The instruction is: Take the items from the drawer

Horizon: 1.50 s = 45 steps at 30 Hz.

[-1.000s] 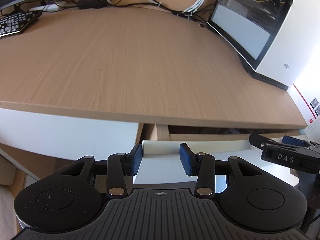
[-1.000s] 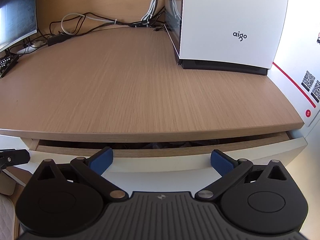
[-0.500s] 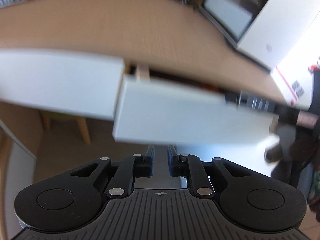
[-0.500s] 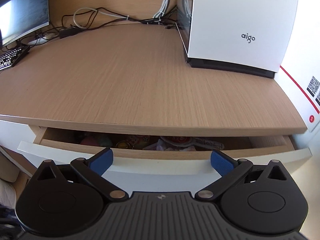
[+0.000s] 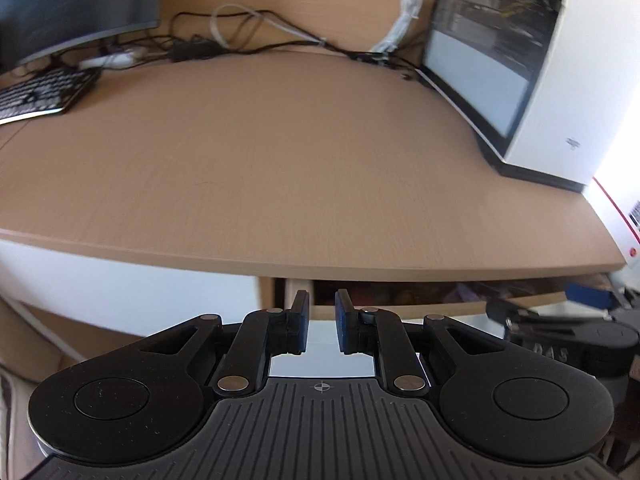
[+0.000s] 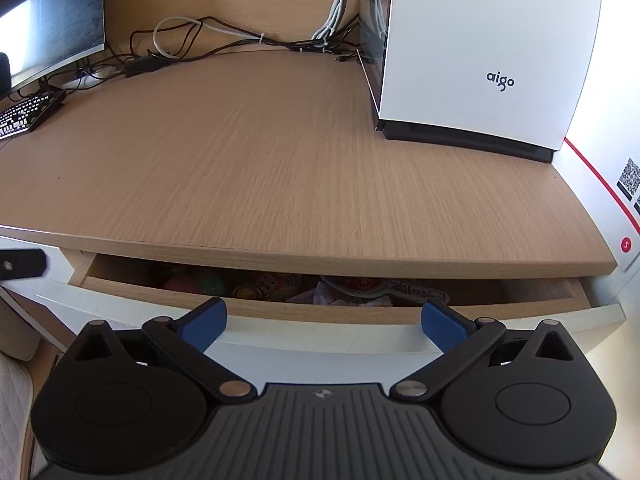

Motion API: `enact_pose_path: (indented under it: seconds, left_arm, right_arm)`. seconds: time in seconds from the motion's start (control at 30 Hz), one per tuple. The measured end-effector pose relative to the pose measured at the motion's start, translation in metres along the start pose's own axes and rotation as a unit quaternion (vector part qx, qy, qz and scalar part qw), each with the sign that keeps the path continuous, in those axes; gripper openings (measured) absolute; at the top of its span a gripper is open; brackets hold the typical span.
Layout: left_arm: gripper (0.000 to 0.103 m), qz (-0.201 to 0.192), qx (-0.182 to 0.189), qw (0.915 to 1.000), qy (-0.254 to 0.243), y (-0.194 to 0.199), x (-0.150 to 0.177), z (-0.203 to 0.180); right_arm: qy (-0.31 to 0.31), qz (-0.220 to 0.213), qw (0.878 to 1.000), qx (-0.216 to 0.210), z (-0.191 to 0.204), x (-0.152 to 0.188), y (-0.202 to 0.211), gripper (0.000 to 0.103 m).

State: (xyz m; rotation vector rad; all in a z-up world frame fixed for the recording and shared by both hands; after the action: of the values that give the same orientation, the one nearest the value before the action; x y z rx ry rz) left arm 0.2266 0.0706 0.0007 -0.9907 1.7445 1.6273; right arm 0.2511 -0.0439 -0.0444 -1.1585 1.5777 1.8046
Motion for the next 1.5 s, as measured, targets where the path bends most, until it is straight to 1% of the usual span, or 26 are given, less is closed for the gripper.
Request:
enact_pose_path:
  seconds: [0.07,0.13,0.23,0.33,0.47,0.67,0.77,0.83,0.93,1.03,1.17,1.23,1.33,1.5]
  left_arm:
    - [0.015,0.003,0.014,0.9999,-0.002,-0.003,0.001,-0.007]
    - [0.015,0.009,0.029,0.9995,-0.009,-0.009,0.003,-0.016]
    - [0.015,0.024,0.035,0.9988,-0.025,-0.022,0.005,-0.026]
    - [0.015,0.046,0.032,0.9979,-0.031,-0.035,0.010,-0.031]
    - [0.015,0.039,0.030,0.9975,-0.051,-0.045,0.013,-0.038]
    - [0.016,0.051,0.040,0.9961,-0.059,-0.057,0.019,-0.043]
    - [0.016,0.071,0.042,0.9951,-0.056,-0.052,0.022,-0.042]
    - [0.016,0.077,0.040,0.9943,-0.062,-0.044,0.026,-0.044]
    - [0.016,0.078,0.032,0.9942,-0.066,-0.029,0.036,-0.046]
    - [0.016,0.071,0.022,0.9952,-0.063,-0.015,0.048,-0.048]
    - [0.016,0.073,0.004,0.9963,-0.045,-0.004,0.058,-0.050]
    - [0.016,0.076,-0.002,0.9961,-0.044,-0.001,0.062,-0.052]
    - [0.016,0.087,-0.003,0.9949,-0.052,0.002,0.065,-0.054]
    - [0.016,0.119,0.010,0.9903,-0.071,0.000,0.071,-0.051]
  right_arm:
    - [-0.005,-0.003,1.000,0.015,-0.008,-0.002,-0.002,0.103]
    - [-0.016,0.006,0.999,0.030,-0.019,-0.001,-0.009,0.103]
    - [-0.015,0.015,0.999,0.048,-0.031,0.001,-0.019,0.103]
    - [-0.022,0.020,0.999,0.041,-0.038,0.001,-0.023,0.103]
    - [-0.019,0.042,0.999,0.021,-0.039,-0.002,-0.025,0.103]
    - [-0.016,0.040,0.999,0.018,-0.038,0.004,-0.017,0.103]
    - [-0.016,0.040,0.999,0.013,-0.038,0.010,-0.008,0.103]
    - [-0.017,0.039,0.999,0.012,-0.038,0.016,0.001,0.103]
    - [-0.017,0.035,0.999,0.013,-0.036,0.026,0.016,0.103]
    - [-0.018,0.038,0.999,0.012,-0.035,0.033,0.030,0.103]
    - [-0.018,0.036,0.999,0.011,-0.033,0.042,0.044,0.103]
    - [-0.018,0.036,0.999,0.010,-0.033,0.047,0.052,0.103]
    - [-0.019,0.046,0.999,0.007,-0.033,0.051,0.061,0.103]
    - [-0.018,0.073,0.997,0.006,-0.032,0.052,0.069,0.103]
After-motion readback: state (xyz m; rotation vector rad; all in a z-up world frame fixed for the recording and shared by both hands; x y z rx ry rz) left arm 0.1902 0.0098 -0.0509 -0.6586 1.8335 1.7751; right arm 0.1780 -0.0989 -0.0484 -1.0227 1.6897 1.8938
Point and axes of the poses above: each gripper's, at about its wrist camera, not at the fingertips, and y roughly against the way its jaws point, z to its left, x to its underside, the point moved 2 cm from there along -y, roughly the way its jaws point, and after that the axes turned 11 degrees about -z, right-handed, at the moved point
